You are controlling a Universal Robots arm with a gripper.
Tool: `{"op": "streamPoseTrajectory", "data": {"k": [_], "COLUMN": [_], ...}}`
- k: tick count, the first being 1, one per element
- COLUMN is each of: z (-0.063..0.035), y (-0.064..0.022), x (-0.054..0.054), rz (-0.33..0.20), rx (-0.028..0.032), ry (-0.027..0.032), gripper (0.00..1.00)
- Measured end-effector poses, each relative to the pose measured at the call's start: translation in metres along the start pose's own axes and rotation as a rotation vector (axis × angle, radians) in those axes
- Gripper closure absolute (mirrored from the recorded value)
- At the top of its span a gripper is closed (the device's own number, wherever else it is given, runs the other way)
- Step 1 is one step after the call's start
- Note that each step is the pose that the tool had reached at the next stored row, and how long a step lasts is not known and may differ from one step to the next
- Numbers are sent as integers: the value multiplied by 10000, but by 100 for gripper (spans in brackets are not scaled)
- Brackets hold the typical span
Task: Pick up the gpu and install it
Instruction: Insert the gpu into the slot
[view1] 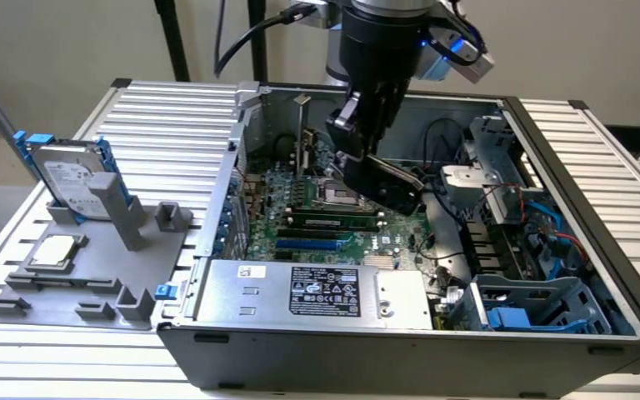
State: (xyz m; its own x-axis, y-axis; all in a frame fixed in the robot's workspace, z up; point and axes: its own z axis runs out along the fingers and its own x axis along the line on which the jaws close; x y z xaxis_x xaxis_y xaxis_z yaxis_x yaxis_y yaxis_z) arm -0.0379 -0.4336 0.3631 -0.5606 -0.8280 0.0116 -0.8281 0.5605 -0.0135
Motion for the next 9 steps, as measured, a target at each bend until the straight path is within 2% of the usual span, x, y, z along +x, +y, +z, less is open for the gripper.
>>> {"op": "streamPoseTrajectory", "data": {"k": [9], "z": [62], "y": [1], "x": [0], "rz": [-1639], "rx": [55], "ry": [-45], "gripper": [73]}}
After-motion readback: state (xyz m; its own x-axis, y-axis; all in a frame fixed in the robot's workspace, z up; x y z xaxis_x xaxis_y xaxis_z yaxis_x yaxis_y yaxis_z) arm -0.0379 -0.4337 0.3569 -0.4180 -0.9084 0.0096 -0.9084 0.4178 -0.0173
